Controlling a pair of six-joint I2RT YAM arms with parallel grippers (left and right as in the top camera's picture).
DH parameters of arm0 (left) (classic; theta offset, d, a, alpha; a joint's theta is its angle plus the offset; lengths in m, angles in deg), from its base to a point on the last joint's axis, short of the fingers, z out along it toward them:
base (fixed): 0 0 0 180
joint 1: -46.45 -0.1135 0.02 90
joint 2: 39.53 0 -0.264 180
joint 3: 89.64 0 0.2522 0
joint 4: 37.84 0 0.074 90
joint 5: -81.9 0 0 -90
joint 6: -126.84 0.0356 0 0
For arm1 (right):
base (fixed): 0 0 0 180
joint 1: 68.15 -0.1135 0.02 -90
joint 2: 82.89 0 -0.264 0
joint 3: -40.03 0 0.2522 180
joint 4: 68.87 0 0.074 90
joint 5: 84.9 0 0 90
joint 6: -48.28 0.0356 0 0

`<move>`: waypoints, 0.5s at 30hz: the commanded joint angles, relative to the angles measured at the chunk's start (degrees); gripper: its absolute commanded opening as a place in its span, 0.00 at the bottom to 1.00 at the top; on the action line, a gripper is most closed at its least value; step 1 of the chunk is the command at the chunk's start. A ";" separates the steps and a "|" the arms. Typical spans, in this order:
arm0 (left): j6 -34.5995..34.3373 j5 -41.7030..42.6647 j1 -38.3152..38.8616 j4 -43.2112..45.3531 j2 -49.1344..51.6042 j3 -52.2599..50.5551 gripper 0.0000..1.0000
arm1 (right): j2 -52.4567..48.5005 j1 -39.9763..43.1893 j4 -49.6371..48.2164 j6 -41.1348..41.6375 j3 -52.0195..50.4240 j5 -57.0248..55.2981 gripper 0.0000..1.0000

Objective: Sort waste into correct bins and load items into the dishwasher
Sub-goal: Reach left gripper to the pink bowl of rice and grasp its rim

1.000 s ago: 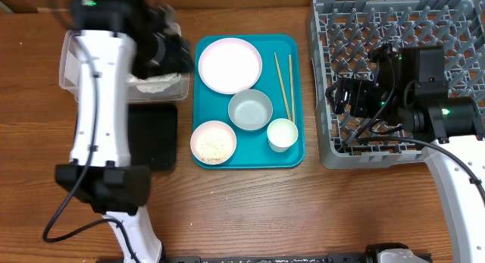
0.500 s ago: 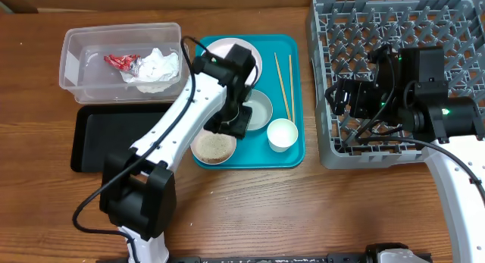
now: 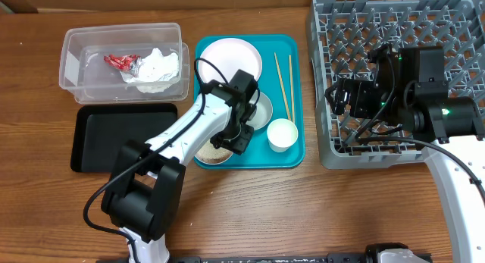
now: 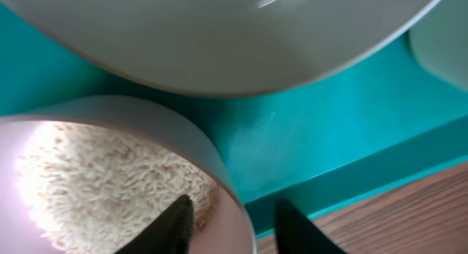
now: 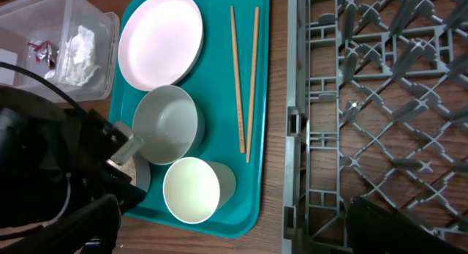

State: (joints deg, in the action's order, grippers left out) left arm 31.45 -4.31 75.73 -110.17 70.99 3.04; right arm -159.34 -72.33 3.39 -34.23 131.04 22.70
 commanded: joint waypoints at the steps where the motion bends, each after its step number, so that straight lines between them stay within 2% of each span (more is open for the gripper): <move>1: 0.70 -0.96 0.39 0.46 -0.90 -1.95 0.29 | 0.46 -0.26 -0.28 -0.02 1.57 0.07 1.00; 7: -0.09 -2.40 0.39 2.08 -0.66 -2.01 0.24 | 0.46 -0.26 -0.48 0.00 1.57 0.09 1.00; 13: -2.21 -3.37 0.44 2.32 1.18 -2.05 0.09 | 0.46 -0.26 -0.57 -0.02 1.57 0.07 1.00; 15: -2.58 -3.34 0.44 2.32 1.81 -2.05 0.06 | 0.46 -0.26 -0.63 -0.02 1.57 0.07 1.00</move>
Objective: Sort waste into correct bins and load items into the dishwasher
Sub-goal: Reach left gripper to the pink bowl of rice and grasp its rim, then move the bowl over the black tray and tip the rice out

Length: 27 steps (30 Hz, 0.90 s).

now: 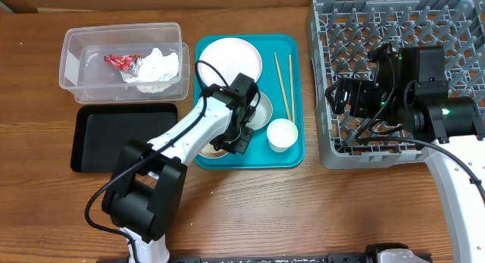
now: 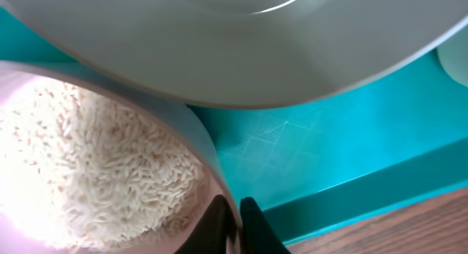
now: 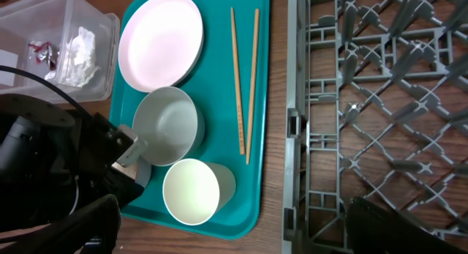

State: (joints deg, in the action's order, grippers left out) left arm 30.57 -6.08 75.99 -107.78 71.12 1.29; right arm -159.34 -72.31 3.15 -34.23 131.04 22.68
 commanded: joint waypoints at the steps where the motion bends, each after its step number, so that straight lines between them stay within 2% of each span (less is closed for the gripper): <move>1: -1.73 -1.60 0.17 -0.07 2.01 -0.31 0.04 | 0.46 -0.28 -0.39 -0.02 1.57 0.09 1.00; 9: -1.68 -1.57 0.15 -2.54 2.05 2.16 0.04 | 0.46 -0.28 -0.57 -0.02 1.57 0.09 1.00; 21: -1.03 0.79 -2.60 -24.92 2.03 29.81 0.04 | 0.46 -0.28 -1.16 0.00 1.57 0.11 1.00; 27: 0.07 5.79 -7.96 -30.58 0.04 34.86 0.04 | 0.46 -0.28 -1.33 0.00 1.57 0.11 1.00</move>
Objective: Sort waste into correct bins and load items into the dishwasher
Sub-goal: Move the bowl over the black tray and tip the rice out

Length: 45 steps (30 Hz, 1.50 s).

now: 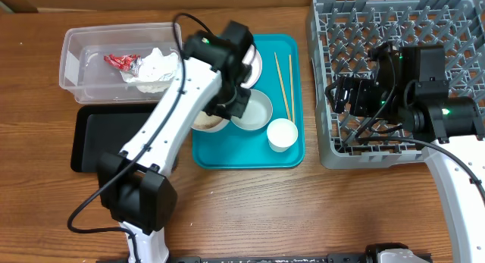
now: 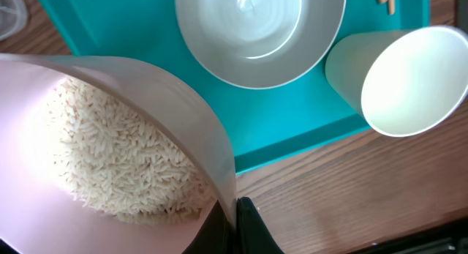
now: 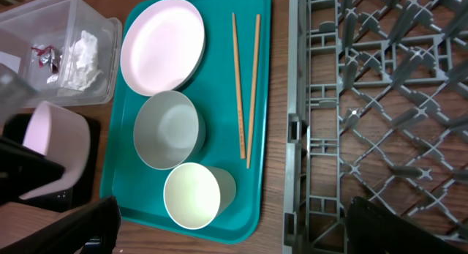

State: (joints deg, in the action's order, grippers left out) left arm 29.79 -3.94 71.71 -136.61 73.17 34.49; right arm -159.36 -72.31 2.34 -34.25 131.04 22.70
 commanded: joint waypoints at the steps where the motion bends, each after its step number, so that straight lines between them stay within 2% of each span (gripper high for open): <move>1: 0.90 4.61 -5.05 -2.54 -2.56 1.66 0.04 | 0.48 -0.28 -0.63 0.02 1.57 0.11 1.00; 6: 3.72 10.25 -13.27 -5.03 -5.70 1.31 0.04 | 0.48 -0.28 -1.01 0.04 1.57 0.11 1.00; 11: 11.34 18.45 -22.64 -4.46 -6.78 -3.34 0.04 | 0.48 -0.28 -1.40 0.04 1.57 0.11 1.00; 16: 18.78 28.98 -30.88 2.14 -6.75 -14.51 0.04 | 0.48 -0.28 -1.40 0.04 1.57 0.11 1.00; 19: 24.74 39.60 -36.44 6.08 -6.73 -21.31 0.04 | 0.48 -0.28 -1.38 0.20 1.57 0.11 1.00; 24: 30.21 47.74 -44.09 10.58 -6.62 -28.72 0.04 | 0.48 -0.28 -1.42 0.24 1.57 0.11 1.00; 31: 30.64 60.33 -53.68 19.34 -5.60 -37.55 0.04 | 0.48 -0.28 -1.40 0.24 1.57 0.11 1.00; 35: 30.82 70.10 -58.03 19.69 -3.52 -39.32 0.04 | 0.48 -0.28 -1.22 0.24 1.57 0.13 1.00; 39: 30.45 75.38 -60.78 18.32 -2.32 -39.50 0.04 | 0.48 -0.28 -0.76 0.24 1.57 0.11 1.00; 42: 28.15 77.83 -62.03 17.31 -2.21 -39.50 0.04 | 0.48 -0.28 -0.46 0.24 1.57 0.11 1.00; 45: 21.68 79.97 -63.28 17.16 -2.21 -39.50 0.04 | 0.48 -0.28 -0.17 0.26 1.57 0.13 1.00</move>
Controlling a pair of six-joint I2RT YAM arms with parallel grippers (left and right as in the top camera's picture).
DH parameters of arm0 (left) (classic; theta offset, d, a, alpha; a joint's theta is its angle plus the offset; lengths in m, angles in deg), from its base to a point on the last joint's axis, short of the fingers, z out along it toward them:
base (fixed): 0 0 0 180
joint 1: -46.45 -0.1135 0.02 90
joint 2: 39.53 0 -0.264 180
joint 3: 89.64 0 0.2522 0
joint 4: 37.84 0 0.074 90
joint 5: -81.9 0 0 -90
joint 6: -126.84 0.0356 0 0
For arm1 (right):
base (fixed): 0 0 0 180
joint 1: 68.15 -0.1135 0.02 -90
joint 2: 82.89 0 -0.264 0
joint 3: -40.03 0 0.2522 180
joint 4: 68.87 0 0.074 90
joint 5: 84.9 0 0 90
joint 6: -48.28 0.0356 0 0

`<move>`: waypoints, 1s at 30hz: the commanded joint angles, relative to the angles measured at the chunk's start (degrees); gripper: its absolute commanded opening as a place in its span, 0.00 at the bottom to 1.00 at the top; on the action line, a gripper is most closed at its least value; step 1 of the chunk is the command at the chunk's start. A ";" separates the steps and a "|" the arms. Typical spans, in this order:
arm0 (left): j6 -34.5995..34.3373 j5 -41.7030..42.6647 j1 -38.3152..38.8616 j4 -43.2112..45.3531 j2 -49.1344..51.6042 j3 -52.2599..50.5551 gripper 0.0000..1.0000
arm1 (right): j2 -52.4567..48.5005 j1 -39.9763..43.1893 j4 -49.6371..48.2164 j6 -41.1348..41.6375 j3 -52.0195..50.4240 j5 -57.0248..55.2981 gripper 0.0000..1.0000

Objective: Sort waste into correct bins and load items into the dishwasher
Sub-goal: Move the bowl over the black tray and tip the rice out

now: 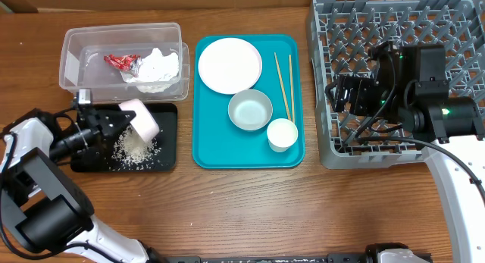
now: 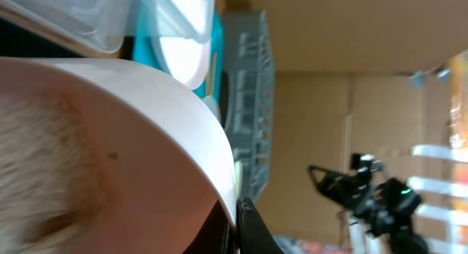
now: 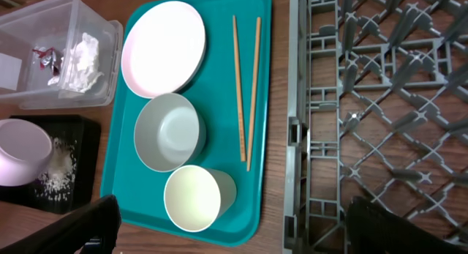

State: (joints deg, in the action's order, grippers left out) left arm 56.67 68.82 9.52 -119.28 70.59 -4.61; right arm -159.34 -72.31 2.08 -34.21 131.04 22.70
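A pink bowl point(image 1: 141, 119) lies tipped on its side over the black tray point(image 1: 95, 138), and my left gripper point(image 1: 121, 117) is shut on its rim point(image 2: 212, 144). Loose rice point(image 1: 135, 148) lies on that tray under the bowl's mouth. On the teal tray point(image 1: 227, 153) sit a white plate point(image 1: 229, 54), a grey bowl point(image 1: 250, 110), a paper cup point(image 1: 282, 134) and two chopsticks point(image 1: 284, 77). My right gripper point(image 1: 341, 96) hangs open over the left edge of the grey dish rack point(image 1: 394, 20), holding nothing.
A clear plastic bin point(image 1: 83, 73) behind the black tray holds a red wrapper point(image 1: 120, 61) and crumpled white tissue point(image 1: 158, 66). The left arm lies low along the table's left side. Bare wood runs along the front.
The left gripper, which held the rice-filled bowl raised over the teal tray's left side, now holds it tipped over the black tray, and rice lies there. The right arm has not moved.
My left gripper stood open astride the rim of the rice bowl on the teal tray, then was shut on that rim. Then the bowl was up off the tray. Now it is tipped over the black tray with rice spilled out.
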 commanded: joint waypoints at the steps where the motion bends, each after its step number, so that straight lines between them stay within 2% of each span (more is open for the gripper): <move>1: -5.51 8.85 -1.53 -0.26 0.37 -0.39 0.04 | 0.46 -0.28 0.17 0.22 1.57 0.13 1.00; 3: -5.77 13.75 -3.08 -1.09 0.35 -0.39 0.04 | 0.46 -0.28 0.39 0.22 1.57 0.13 1.00; 10: -9.11 13.70 -4.35 -3.74 0.35 -0.39 0.04 | 0.46 -0.28 1.05 0.20 1.57 0.11 1.00; 17: -13.42 13.64 -6.43 1.03 0.37 -0.39 0.04 | 0.46 -0.28 1.05 0.20 1.57 0.13 1.00; 25: -13.68 9.51 -6.64 1.31 0.35 0.79 0.04 | 0.46 -0.28 0.90 0.20 1.57 0.52 1.00; 30: -9.84 0.63 -6.10 -7.63 -1.22 7.61 0.04 | 0.46 -0.28 0.79 0.20 1.57 0.52 1.00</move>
State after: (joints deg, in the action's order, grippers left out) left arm 44.45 75.16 2.97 -124.26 70.64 -1.81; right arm -159.36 -72.31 3.13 -34.21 131.04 22.88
